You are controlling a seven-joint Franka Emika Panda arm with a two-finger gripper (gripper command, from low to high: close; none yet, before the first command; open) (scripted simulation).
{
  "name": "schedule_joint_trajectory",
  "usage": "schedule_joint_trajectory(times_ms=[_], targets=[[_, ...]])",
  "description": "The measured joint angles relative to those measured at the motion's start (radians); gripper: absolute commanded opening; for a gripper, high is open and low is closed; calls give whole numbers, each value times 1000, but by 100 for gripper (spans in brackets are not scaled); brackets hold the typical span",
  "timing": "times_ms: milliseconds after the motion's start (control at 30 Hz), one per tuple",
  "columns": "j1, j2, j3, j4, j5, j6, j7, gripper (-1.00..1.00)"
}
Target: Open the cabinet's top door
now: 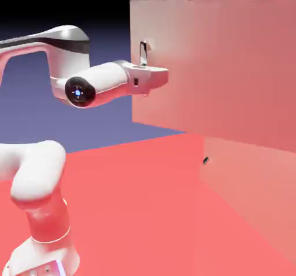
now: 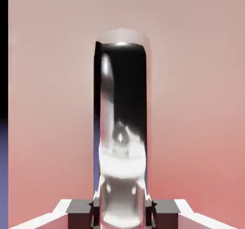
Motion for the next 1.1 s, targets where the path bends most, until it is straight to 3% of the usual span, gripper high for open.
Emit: schedule_joint_trajectory(times_ms=[533, 1100], targets=[[32, 119, -580, 182, -527, -472, -14, -100], [534, 329, -1137, 765, -847, -967, -26, -100]])
